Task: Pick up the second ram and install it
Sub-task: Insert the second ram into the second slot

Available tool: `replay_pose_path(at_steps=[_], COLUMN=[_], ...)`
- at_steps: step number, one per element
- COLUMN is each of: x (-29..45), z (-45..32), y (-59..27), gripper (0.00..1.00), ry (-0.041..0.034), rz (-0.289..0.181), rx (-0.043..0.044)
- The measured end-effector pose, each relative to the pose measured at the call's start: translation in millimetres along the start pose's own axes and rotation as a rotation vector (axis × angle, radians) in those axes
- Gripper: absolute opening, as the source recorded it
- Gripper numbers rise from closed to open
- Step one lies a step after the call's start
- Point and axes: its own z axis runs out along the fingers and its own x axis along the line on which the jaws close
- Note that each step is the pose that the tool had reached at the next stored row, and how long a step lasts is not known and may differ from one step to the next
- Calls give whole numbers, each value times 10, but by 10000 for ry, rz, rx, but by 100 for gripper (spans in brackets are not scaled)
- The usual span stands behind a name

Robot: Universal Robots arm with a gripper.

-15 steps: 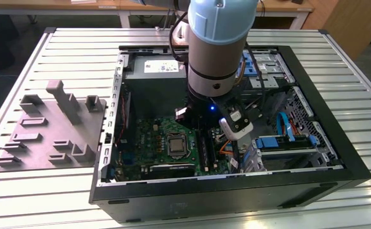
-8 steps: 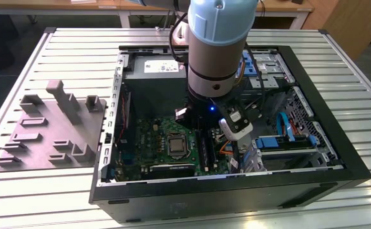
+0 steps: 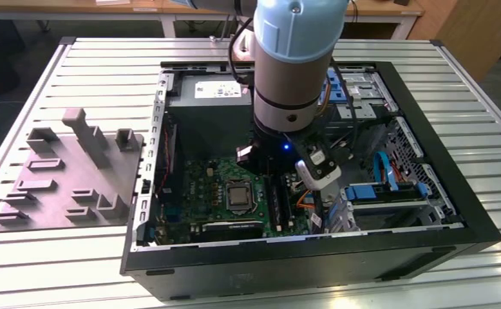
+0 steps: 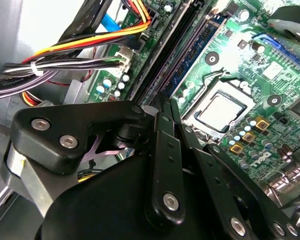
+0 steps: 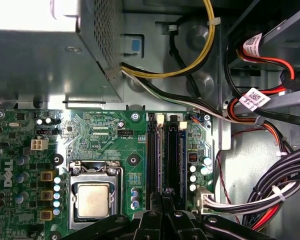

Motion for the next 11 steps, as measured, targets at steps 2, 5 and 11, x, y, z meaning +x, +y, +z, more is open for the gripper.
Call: replay_pose_path(at_steps=[2,5,11], x=[0,0,0], z=[3,4,5], y=[0,0,-1], gripper=[12,12,12], ry=[-1,-2,-3], rz=[0,18,47], rx=[-4,-8,-5])
